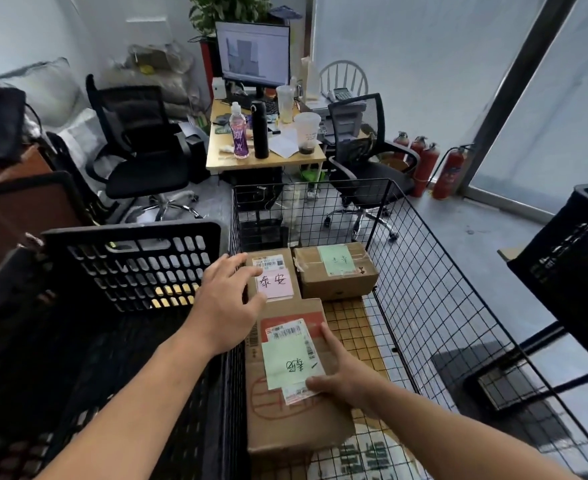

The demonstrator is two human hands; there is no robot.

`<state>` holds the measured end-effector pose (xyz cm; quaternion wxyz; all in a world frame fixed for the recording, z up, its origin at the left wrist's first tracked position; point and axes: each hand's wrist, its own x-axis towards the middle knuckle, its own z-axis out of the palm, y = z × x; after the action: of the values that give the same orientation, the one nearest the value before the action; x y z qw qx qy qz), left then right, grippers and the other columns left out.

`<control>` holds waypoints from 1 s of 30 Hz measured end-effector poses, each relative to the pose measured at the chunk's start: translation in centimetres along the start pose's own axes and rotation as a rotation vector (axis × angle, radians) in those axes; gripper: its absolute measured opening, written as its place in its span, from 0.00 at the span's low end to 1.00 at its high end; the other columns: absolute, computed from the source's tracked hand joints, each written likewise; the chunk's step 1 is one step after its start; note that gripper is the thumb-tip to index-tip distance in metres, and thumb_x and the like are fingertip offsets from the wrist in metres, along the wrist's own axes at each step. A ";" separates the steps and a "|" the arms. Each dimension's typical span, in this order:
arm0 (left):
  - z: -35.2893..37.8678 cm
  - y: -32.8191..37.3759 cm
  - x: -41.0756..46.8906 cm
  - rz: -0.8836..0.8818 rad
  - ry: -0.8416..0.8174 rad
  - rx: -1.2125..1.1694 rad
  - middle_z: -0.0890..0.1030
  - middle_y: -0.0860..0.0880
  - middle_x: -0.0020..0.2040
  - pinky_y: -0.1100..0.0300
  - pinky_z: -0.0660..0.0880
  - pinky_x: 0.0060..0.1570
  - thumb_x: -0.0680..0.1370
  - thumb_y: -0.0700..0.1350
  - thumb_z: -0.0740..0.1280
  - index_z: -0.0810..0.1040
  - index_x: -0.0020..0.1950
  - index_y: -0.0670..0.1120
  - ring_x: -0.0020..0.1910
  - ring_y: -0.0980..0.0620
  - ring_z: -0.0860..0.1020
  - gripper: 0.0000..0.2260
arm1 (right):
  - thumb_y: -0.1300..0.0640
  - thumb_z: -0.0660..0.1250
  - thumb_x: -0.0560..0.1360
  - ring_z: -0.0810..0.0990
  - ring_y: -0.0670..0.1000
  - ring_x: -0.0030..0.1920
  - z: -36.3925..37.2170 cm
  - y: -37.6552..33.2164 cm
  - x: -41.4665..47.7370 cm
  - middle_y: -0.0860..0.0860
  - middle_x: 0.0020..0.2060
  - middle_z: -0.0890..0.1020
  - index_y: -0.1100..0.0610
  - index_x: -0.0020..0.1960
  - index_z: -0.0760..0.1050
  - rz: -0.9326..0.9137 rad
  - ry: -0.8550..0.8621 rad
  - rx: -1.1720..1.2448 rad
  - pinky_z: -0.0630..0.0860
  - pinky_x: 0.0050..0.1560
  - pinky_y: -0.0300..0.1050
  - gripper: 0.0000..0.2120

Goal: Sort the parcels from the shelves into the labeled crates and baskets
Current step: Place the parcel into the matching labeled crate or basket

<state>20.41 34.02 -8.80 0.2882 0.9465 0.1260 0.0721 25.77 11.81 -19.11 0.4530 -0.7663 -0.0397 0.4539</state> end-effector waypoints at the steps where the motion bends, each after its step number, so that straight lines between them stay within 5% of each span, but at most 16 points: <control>1: 0.0 0.0 0.0 0.004 0.003 0.003 0.59 0.53 0.78 0.49 0.49 0.76 0.80 0.51 0.63 0.69 0.73 0.51 0.77 0.53 0.48 0.21 | 0.57 0.76 0.73 0.82 0.55 0.57 0.1 0.1 0.1 0.50 0.61 0.76 0.29 0.78 0.39 -0.006 0.002 -0.035 0.82 0.58 0.56 0.55; 8: -0.3 0.2 0.2 0.016 -0.013 0.156 0.60 0.51 0.78 0.48 0.50 0.77 0.80 0.53 0.62 0.66 0.75 0.51 0.78 0.50 0.49 0.24 | 0.47 0.73 0.76 0.78 0.52 0.60 0.7 -0.8 -0.5 0.55 0.71 0.72 0.37 0.80 0.33 -0.013 0.078 -0.413 0.78 0.64 0.51 0.53; 11: -0.6 0.5 0.3 0.030 -0.028 0.262 0.57 0.50 0.79 0.45 0.49 0.77 0.79 0.56 0.62 0.63 0.76 0.53 0.79 0.48 0.48 0.26 | 0.40 0.69 0.77 0.72 0.58 0.69 0.0 -1.9 -1.2 0.58 0.77 0.64 0.39 0.82 0.42 -0.067 0.240 -0.701 0.74 0.68 0.57 0.45; 15: -1.2 1.2 0.7 0.134 -0.015 0.277 0.60 0.49 0.78 0.48 0.51 0.77 0.80 0.57 0.61 0.63 0.77 0.51 0.78 0.48 0.51 0.26 | 0.37 0.59 0.81 0.69 0.55 0.73 -2.2 -4.1 -4.1 0.52 0.75 0.70 0.48 0.80 0.59 -0.225 0.548 -0.934 0.69 0.72 0.60 0.31; 19: -1.9 2.9 0.2 0.334 0.017 0.225 0.68 0.50 0.74 0.52 0.55 0.75 0.80 0.55 0.62 0.66 0.75 0.48 0.76 0.49 0.60 0.25 | 0.38 0.55 0.82 0.68 0.55 0.73 -3.4 -6.1 -9.2 0.52 0.74 0.71 0.49 0.77 0.62 -0.352 0.815 -1.044 0.66 0.74 0.57 0.27; 25: -1.3 5.4 -3.7 0.686 -0.065 0.293 0.68 0.50 0.74 0.52 0.56 0.74 0.78 0.63 0.54 0.65 0.76 0.50 0.75 0.48 0.61 0.30 | 0.38 0.51 0.84 0.51 0.58 0.81 -0.2 -3.9 -18.5 0.55 0.81 0.57 0.48 0.82 0.54 -0.175 1.051 -1.096 0.49 0.79 0.60 0.30; 30: -0.4 9.2 -8.3 0.878 -0.115 0.192 0.72 0.48 0.72 0.46 0.64 0.70 0.75 0.62 0.54 0.69 0.74 0.49 0.71 0.44 0.67 0.30 | 0.36 0.48 0.80 0.58 0.63 0.79 4.7 1.5 -25.6 0.58 0.79 0.64 0.47 0.81 0.58 -0.032 1.232 -0.949 0.54 0.76 0.66 0.31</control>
<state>14.17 24.54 -3.79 0.1476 0.9352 -0.2974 0.1230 6.83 1.99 -4.16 0.0233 -0.9916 0.0181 -0.1258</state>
